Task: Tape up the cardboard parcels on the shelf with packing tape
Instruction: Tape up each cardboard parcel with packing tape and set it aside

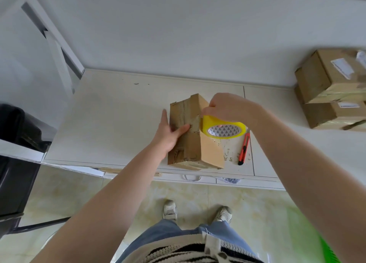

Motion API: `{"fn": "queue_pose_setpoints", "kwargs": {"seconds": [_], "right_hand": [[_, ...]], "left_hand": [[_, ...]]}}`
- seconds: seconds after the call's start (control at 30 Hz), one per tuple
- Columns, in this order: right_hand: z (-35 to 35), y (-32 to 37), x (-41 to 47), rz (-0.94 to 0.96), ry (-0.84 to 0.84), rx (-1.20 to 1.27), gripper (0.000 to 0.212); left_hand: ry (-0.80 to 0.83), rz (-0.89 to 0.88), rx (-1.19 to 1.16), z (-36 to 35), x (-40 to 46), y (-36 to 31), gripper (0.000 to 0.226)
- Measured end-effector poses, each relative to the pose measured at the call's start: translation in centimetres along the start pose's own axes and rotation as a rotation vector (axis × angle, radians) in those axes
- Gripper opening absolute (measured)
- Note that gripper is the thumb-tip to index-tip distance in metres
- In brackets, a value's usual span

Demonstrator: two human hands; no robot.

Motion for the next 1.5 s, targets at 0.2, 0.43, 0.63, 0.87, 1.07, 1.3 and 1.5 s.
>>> {"fn": "queue_pose_setpoints", "kwargs": {"seconds": [0.2,0.43,0.63,0.87,1.07,1.3,1.5], "right_hand": [[0.2,1.6,0.3,0.006,0.049,0.090,0.039],[0.5,1.6,0.1,0.104,-0.076,0.181,0.041],[0.2,1.2,0.3,0.060,-0.129,-0.148,0.048],[-2.3,3.4,1.1,-0.025,-0.155,-0.119,0.050],[-2.9,3.8,1.1,-0.017,-0.063,0.048,0.061],[-2.0,1.4,0.0,-0.059,-0.146,0.107,0.056],[-2.0,0.3,-0.6,-0.102,-0.128,-0.094,0.051]], "left_hand": [[-0.049,-0.025,0.381,-2.3,-1.1,-1.6,0.082],[-0.072,-0.049,0.324,-0.9,-0.6,-0.3,0.071],[-0.058,-0.061,0.310,1.0,0.3,1.1,0.068],[-0.059,0.004,0.155,2.1,1.3,0.9,0.056],[-0.110,0.098,0.040,2.2,0.9,2.7,0.060],[-0.090,0.067,-0.025,2.0,0.8,2.4,0.042],[-0.087,0.036,-0.001,1.8,0.9,2.4,0.042]]}}
Point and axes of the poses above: each hand's wrist, its own x-axis towards the middle knuckle, its own z-axis out of the back of the hand, y = z × x, the point moved 4 cm from there along x, towards the middle knuckle, and after that the axes turned 9 degrees about -y, right-handed, at the moved point
